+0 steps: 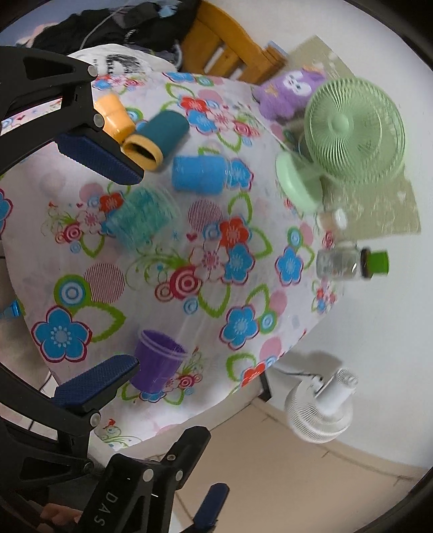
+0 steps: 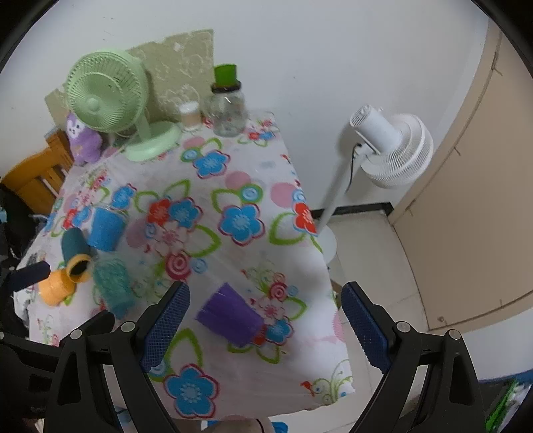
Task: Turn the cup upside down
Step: 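Move the left tool toward the purple cup lying on its side, then close the left gripper around the purple cup's body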
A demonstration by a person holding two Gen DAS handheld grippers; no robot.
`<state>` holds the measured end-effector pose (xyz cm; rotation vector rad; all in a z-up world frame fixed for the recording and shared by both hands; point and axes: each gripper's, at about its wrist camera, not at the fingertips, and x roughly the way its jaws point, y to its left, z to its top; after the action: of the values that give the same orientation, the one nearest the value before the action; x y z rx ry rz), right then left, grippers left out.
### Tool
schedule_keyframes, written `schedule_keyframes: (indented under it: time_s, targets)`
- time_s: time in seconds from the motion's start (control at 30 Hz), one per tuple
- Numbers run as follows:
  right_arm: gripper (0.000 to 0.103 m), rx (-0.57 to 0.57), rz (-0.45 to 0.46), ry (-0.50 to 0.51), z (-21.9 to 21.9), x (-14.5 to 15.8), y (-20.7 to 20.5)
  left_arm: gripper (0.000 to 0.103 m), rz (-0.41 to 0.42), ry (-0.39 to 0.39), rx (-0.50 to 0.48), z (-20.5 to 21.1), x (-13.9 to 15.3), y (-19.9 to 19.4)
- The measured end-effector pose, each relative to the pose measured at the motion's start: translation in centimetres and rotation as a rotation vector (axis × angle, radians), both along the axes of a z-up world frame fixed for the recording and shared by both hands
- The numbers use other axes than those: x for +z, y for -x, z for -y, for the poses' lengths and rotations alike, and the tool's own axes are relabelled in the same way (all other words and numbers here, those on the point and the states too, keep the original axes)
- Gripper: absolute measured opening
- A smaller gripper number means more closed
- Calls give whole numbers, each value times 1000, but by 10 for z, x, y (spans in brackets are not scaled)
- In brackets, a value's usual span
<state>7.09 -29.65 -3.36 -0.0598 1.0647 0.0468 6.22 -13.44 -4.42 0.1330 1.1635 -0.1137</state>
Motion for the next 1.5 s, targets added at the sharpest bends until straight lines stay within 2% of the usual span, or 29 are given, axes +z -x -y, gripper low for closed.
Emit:
schedule_keyframes:
  time_s: [0.3, 0.63, 1.07, 1.2, 1.33, 1.5]
  targets:
    - [94, -57, -58, -5, 31, -35, -7, 103, -67, -29, -104, 34, -38, -13]
    - [94, -119, -124, -5, 65, -68, -16, 103, -139, -3, -196, 82, -76, -20]
    - [94, -133, -209, -11, 84, -109, -20, 103, -230, -32, -263, 118, -126, -30]
    - [94, -128, -226, -13, 83, -118, -23, 103, -241, -50, -250, 120, -139, -33]
    - [94, -118, -238, -14, 82, -122, -26, 87, -241, -33, -204, 114, -145, -40]
    - [94, -82, -231, -13, 74, -119, -31, 87, -230, 3, -149, 106, -140, -41]
